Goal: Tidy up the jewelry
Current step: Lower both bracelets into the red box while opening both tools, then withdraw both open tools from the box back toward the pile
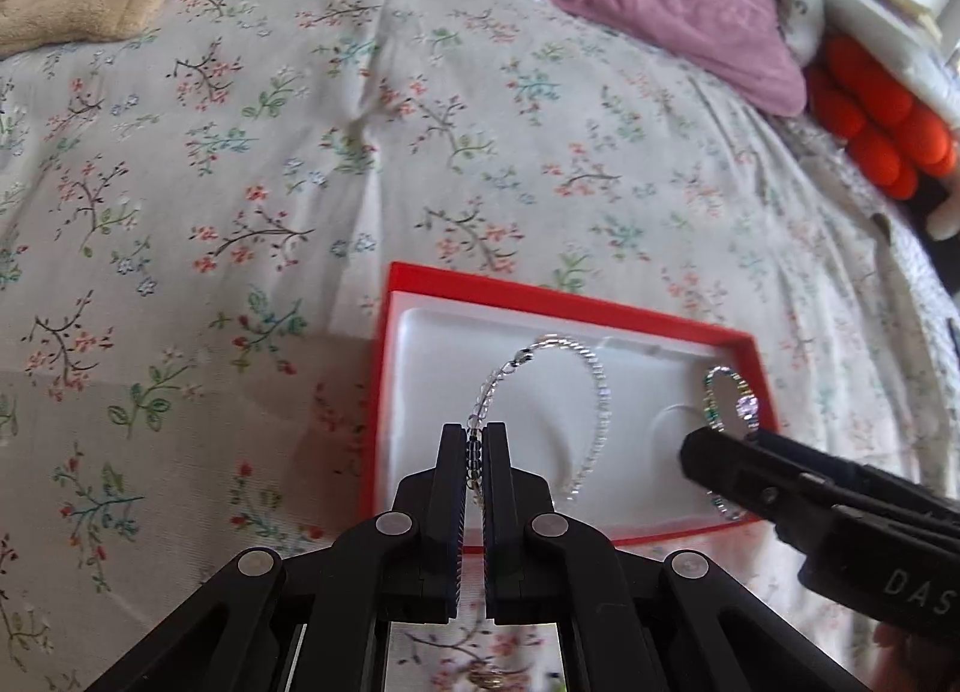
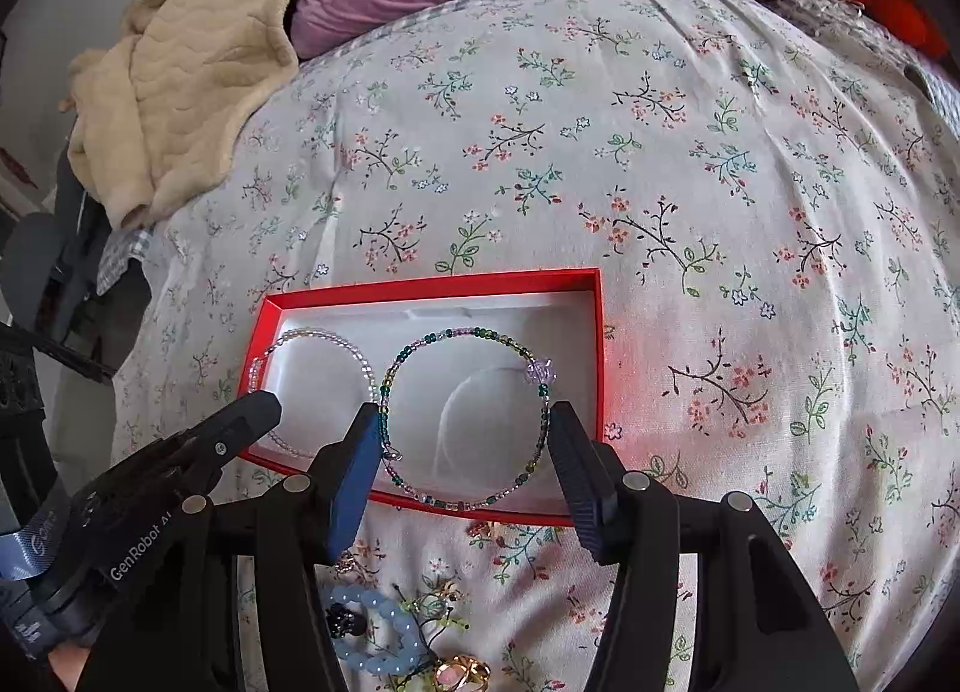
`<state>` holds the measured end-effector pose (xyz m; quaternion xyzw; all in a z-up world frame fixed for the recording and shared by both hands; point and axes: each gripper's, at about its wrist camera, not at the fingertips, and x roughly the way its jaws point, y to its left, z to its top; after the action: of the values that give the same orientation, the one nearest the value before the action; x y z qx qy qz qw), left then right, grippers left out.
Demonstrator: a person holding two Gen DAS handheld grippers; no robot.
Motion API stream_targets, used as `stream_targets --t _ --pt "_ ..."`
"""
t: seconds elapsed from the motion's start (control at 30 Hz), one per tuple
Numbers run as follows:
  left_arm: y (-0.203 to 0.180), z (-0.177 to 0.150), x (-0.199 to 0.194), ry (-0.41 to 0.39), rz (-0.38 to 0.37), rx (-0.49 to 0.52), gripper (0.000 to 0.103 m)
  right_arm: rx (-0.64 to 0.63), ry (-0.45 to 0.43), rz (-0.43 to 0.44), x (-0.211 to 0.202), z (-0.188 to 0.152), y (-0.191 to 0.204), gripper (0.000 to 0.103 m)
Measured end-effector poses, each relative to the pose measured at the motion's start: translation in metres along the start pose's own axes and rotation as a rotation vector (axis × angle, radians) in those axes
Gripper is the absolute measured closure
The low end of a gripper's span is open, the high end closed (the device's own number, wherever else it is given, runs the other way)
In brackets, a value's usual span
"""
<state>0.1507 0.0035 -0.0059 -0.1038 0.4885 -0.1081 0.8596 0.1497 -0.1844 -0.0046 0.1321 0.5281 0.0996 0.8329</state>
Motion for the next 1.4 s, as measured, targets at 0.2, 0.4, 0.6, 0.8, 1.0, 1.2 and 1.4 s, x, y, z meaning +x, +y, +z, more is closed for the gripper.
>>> stream_targets --t 0.2,0.4,0.6,0.8,1.0,1.2,1.4 --pt "0.000 0.000 -0.001 -0.005 0.034 0.014 0.102 -0.041 -0.014 -0.035 0.006 0.000 0.009 0.042" --pt "-0.004 -0.001 -0.006 -0.009 0.055 0.040 0.100 -0.074 -0.006 -0.073 0.006 -0.001 0.015 0.037" --pt "-0.005 -0.004 -0.014 -0.010 0.065 0.055 0.080 -0.104 -0.027 -0.089 -0.006 -0.005 0.019 0.029" --pt "-0.007 -0.010 -0.029 -0.019 0.066 0.073 0.058 -0.118 -0.038 -0.096 -0.021 -0.012 0.019 0.028" --pt "-0.010 -0.021 -0.041 -0.022 0.086 0.099 0.033 -0.098 -0.017 -0.112 -0.035 -0.024 0.012 0.027" --pt "-0.008 -0.033 -0.047 0.007 0.099 0.114 0.016 -0.108 0.006 -0.135 -0.045 -0.038 0.006 0.027" --pt "-0.003 -0.048 -0.046 0.048 0.128 0.138 0.012 -0.106 0.041 -0.141 -0.050 -0.054 -0.001 0.027"
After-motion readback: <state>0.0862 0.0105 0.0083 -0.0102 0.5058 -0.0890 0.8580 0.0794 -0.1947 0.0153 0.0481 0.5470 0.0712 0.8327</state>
